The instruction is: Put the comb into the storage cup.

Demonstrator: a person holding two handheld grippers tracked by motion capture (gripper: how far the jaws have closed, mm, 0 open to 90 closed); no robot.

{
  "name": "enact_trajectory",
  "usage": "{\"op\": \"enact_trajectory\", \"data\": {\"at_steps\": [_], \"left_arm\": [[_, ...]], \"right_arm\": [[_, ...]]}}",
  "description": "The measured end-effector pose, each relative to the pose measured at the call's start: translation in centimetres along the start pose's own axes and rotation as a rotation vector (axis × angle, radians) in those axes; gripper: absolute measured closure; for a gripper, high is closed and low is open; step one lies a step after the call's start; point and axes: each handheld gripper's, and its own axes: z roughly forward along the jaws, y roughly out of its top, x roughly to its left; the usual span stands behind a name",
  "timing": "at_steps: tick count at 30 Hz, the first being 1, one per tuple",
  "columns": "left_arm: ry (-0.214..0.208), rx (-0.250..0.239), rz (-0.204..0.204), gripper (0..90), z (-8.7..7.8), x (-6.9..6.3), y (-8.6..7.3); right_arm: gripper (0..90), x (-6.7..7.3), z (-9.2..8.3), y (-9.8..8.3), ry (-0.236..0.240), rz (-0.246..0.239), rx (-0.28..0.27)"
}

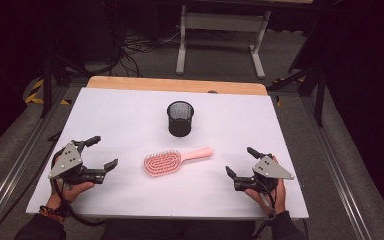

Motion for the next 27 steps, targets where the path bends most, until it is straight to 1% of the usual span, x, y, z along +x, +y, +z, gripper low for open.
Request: {"op": "enact_trajectory", "data": {"at_steps": [1, 2, 3, 5, 6, 8, 9, 10, 11, 12, 13, 14, 15, 16, 17, 18, 19, 21, 22, 23, 25, 26, 27], "left_arm": [[-0.002, 0.003, -0.004, 8.9, 0.2, 0.2, 0.0], [0.000, 0.005, 0.003, 8.9, 0.3, 0.3, 0.0], [-0.018, 0.000, -0.014, 8.8, 0.5, 0.3, -0.1], [-0.018, 0.003, -0.007, 8.8, 0.4, 0.2, -0.2], [-0.018, 0.007, -0.008, 8.8, 0.4, 0.1, -0.4], [-0.026, 0.011, -0.024, 8.8, 0.3, 0.0, -0.7], [-0.026, 0.011, -0.024, 8.7, 0.3, 0.0, -0.7], [-0.028, 0.022, -0.021, 8.7, 0.3, -0.2, -0.8], [-0.027, 0.025, -0.013, 8.5, 0.3, -0.3, -0.9], [-0.028, 0.039, 0.000, 8.5, 0.1, -0.6, -1.1], [-0.028, 0.039, 0.000, 8.5, 0.1, -0.6, -1.1], [-0.035, 0.036, -0.018, 8.4, 0.0, -0.7, -1.2], [-0.035, 0.036, -0.018, 8.3, 0.0, -0.7, -1.2], [-0.045, 0.040, -0.027, 8.1, 0.1, -0.7, -1.4], [-0.045, 0.040, -0.027, 8.0, 0.1, -0.7, -1.4], [-0.050, 0.052, -0.026, 7.9, 0.3, -0.9, -1.5], [-0.054, 0.052, -0.028, 7.9, 0.4, -0.9, -1.5], [-0.055, 0.064, -0.020, 7.8, 0.6, -1.1, -1.5], [-0.055, 0.064, -0.020, 7.7, 0.6, -1.1, -1.5], [-0.064, 0.068, -0.016, 7.7, 0.7, -1.2, -1.5], [-0.060, 0.077, -0.008, 7.3, 0.8, -1.4, -1.6], [-0.066, 0.079, -0.013, 7.2, 0.8, -1.4, -1.6], [-0.066, 0.079, -0.013, 7.2, 0.8, -1.4, -1.6]], "right_arm": [[7.3, 0.0, 0.1, 0.0, 0.002, 0.001, 0.004], [7.1, -0.1, 0.1, -0.1, 0.005, 0.001, 0.007], [7.0, -0.1, 0.2, -0.2, 0.006, 0.003, 0.012], [6.9, -0.1, 0.2, -0.2, 0.006, 0.004, 0.014], [6.8, -0.2, 0.3, -0.4, 0.013, 0.011, 0.022], [6.8, -0.2, 0.4, -0.5, 0.014, 0.007, 0.032], [6.8, -0.2, 0.4, -0.5, 0.014, 0.007, 0.032], [6.9, -0.2, 0.4, -0.5, 0.024, 0.006, 0.039], [7.0, -0.2, 0.5, -0.5, 0.031, -0.002, 0.052], [7.2, -0.2, 0.6, -0.4, 0.040, -0.006, 0.059], [7.2, -0.2, 0.6, -0.4, 0.040, -0.006, 0.059], [6.6, -0.2, 0.9, -0.4, 0.047, -0.010, 0.074], [6.5, -0.2, 0.9, -0.3, 0.048, -0.010, 0.077], [6.1, -0.3, 1.0, -0.2, 0.065, -0.002, 0.080], [6.1, -0.3, 1.0, -0.2, 0.065, -0.002, 0.080], [5.0, -0.3, 1.2, 0.0, 0.093, -0.003, 0.094], [5.0, -0.3, 1.3, 0.2, 0.099, -0.002, 0.097], [5.0, -0.4, 1.5, 0.6, 0.121, 0.002, 0.109], [5.0, -0.4, 1.5, 0.6, 0.121, 0.002, 0.109], [5.5, -0.3, 1.9, 1.1, 0.179, -0.007, 0.152], [6.6, -0.2, 2.3, 1.5, 0.211, -0.032, 0.190], [6.6, -0.1, 2.6, 1.7, 0.218, -0.045, 0.203], [6.6, -0.1, 2.6, 1.7, 0.218, -0.045, 0.203]]}}
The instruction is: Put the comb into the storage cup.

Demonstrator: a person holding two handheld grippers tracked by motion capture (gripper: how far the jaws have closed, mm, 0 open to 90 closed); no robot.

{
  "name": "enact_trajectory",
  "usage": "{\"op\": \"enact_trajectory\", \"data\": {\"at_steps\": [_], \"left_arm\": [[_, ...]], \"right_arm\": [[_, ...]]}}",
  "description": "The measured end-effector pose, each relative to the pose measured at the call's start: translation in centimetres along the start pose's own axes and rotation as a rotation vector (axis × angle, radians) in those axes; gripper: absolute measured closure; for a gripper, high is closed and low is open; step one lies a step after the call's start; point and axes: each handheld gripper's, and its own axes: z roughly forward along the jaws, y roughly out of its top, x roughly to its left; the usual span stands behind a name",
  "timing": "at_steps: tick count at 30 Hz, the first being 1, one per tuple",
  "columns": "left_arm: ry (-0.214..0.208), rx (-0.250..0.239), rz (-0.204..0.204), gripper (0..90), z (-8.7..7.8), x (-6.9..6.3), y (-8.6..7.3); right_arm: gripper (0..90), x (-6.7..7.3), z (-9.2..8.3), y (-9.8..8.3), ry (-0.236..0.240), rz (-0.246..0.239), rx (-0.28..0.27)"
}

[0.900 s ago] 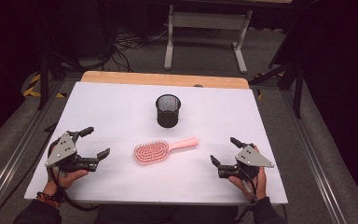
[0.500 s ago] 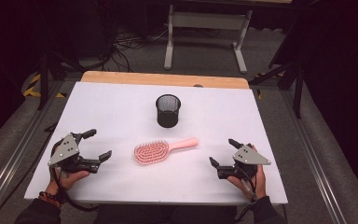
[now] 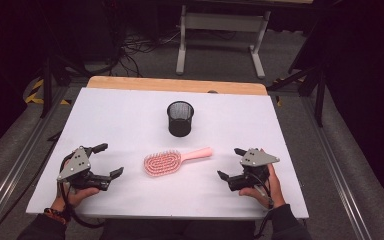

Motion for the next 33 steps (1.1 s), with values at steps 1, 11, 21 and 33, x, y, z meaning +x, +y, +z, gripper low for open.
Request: {"op": "enact_trajectory", "data": {"at_steps": [1, 11, 21, 33], "left_arm": [[-0.002, 0.002, 0.000, 7.2, 0.0, 0.0, 0.0], [-0.010, 0.024, -0.001, 7.1, 0.2, -0.1, -0.2], [-0.030, 0.050, 0.010, 7.1, 0.7, -0.2, -0.4], [-0.040, 0.071, 0.021, 7.2, 0.9, -0.3, -0.4]], "right_arm": [[6.7, 0.0, 0.3, 0.3, 0.008, -0.008, 0.009], [8.9, -0.1, 3.5, 4.4, 0.106, -0.115, 0.115], [12.1, 0.3, 6.4, 6.9, 0.182, -0.217, 0.219], [20.6, 0.6, 10.0, 7.8, 0.238, -0.280, 0.328]]}}
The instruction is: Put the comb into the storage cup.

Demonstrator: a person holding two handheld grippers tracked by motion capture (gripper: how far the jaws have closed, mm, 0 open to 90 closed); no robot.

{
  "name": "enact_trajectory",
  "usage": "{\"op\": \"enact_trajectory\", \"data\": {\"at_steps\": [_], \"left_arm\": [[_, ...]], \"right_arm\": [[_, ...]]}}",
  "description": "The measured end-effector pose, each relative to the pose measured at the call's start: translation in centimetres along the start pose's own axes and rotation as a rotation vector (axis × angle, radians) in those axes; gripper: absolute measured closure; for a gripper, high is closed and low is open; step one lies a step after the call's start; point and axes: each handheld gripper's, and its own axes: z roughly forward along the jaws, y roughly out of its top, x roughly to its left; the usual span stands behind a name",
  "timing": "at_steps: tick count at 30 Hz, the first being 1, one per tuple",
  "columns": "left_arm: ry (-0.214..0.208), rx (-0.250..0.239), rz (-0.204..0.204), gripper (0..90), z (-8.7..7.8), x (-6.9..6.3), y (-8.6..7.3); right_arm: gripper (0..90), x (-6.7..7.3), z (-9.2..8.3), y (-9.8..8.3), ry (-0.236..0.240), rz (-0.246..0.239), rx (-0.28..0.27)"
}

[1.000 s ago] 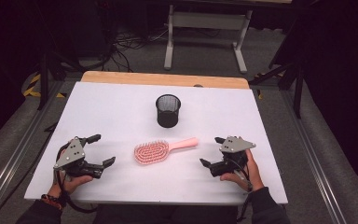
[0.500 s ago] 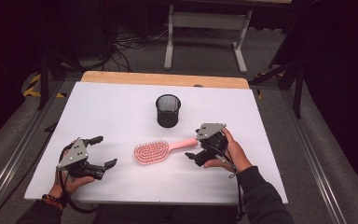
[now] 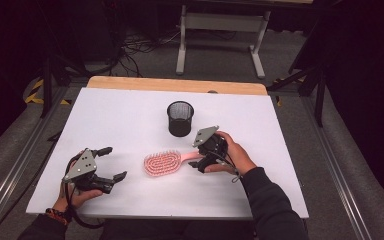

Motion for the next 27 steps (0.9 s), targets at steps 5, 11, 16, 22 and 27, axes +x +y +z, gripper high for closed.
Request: {"op": "enact_trajectory", "data": {"at_steps": [5, 11, 16, 22, 27], "left_arm": [[-0.002, 0.003, 0.000, 7.5, 0.0, 0.0, 0.0], [-0.021, 0.021, 0.024, 7.6, 0.2, -0.2, -0.1], [-0.033, 0.022, 0.027, 7.7, 0.2, -0.3, 0.0], [-0.037, 0.028, 0.040, 7.7, 0.3, -0.4, 0.0], [-0.035, 0.032, 0.048, 7.8, 0.3, -0.4, -0.1]], "right_arm": [[26.1, -0.3, 1.7, 1.3, 0.037, -0.088, 0.086], [37.6, -0.6, 3.4, 2.2, 0.114, -0.152, 0.170], [47.7, -1.0, 4.2, 2.6, 0.149, -0.184, 0.207], [58.0, -1.3, 5.0, 3.1, 0.201, -0.226, 0.229], [65.3, -1.6, 5.3, 3.6, 0.255, -0.278, 0.250]]}}
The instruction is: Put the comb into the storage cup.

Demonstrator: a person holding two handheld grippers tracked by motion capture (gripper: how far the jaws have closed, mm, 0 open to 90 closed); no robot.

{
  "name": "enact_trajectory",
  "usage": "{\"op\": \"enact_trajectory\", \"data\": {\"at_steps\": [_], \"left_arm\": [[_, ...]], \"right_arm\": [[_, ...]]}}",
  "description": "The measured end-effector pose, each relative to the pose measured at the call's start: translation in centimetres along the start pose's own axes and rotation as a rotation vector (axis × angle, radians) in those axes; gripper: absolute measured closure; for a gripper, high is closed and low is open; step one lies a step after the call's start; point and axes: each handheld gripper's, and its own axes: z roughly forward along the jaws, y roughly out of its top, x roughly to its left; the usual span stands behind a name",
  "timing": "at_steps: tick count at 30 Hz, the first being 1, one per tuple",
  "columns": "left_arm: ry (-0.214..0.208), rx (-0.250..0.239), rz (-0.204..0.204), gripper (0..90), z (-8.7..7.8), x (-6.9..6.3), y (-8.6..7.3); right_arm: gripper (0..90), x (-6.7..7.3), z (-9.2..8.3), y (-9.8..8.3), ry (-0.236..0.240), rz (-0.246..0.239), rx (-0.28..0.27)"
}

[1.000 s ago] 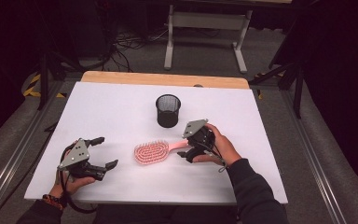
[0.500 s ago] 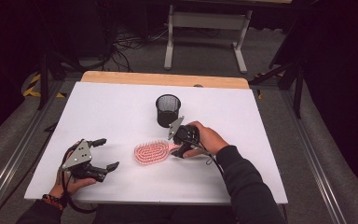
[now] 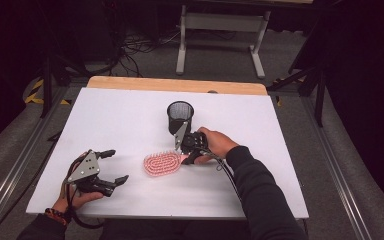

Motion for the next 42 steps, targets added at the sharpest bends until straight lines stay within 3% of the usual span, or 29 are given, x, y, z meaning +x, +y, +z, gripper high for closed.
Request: {"op": "enact_trajectory", "data": {"at_steps": [6, 10, 12, 18, 20, 27, 28, 30, 36, 37, 39, 40, 42], "left_arm": [[-0.004, 0.012, 0.004, 8.0, 0.1, 0.0, 0.0], [-0.003, 0.006, -0.004, 8.3, 0.1, 0.0, -0.1], [-0.003, 0.007, -0.011, 8.5, 0.2, 0.1, -0.1], [0.005, 0.009, -0.018, 8.8, 0.2, 0.1, -0.1], [0.009, 0.009, -0.024, 8.8, 0.2, 0.1, 0.0], [0.016, 0.002, -0.038, 9.0, 0.2, 0.2, 0.0], [0.017, -0.002, -0.039, 9.0, 0.2, 0.2, 0.1], [0.016, -0.008, -0.046, 9.0, 0.2, 0.2, 0.1], [0.026, 0.000, -0.048, 9.0, 0.3, 0.1, 0.1], [0.025, -0.003, -0.050, 9.0, 0.2, 0.1, 0.2], [0.022, -0.013, -0.061, 9.1, 0.3, 0.2, 0.4], [0.022, -0.013, -0.061, 9.1, 0.3, 0.2, 0.4], [0.007, -0.016, -0.064, 8.8, 0.5, 0.3, 0.8]], "right_arm": [[70.1, 0.3, 0.0, 0.0, 0.002, -0.033, -0.022], [70.1, 0.5, 0.0, -0.3, -0.009, -0.035, -0.042], [70.1, 0.7, 0.0, -0.5, -0.012, -0.013, -0.073], [70.1, 1.3, 0.0, -0.7, -0.048, -0.015, -0.132], [70.1, 1.8, -0.5, -0.9, -0.089, 0.002, -0.197], [70.1, 2.9, -1.5, -1.6, -0.165, 0.032, -0.305], [70.1, 3.5, -1.8, -1.9, -0.198, 0.055, -0.353], [70.1, 3.9, -2.0, -2.0, -0.232, 0.066, -0.381], [70.1, 5.8, -1.9, -2.5, -0.362, 0.157, -0.531], [70.1, 5.8, -1.9, -2.5, -0.362, 0.157, -0.531], [70.1, 6.4, -1.9, -2.9, -0.395, 0.215, -0.616], [70.1, 6.4, -1.9, -2.9, -0.395, 0.215, -0.616], [70.1, 7.1, -1.7, -3.2, -0.433, 0.269, -0.677]]}}
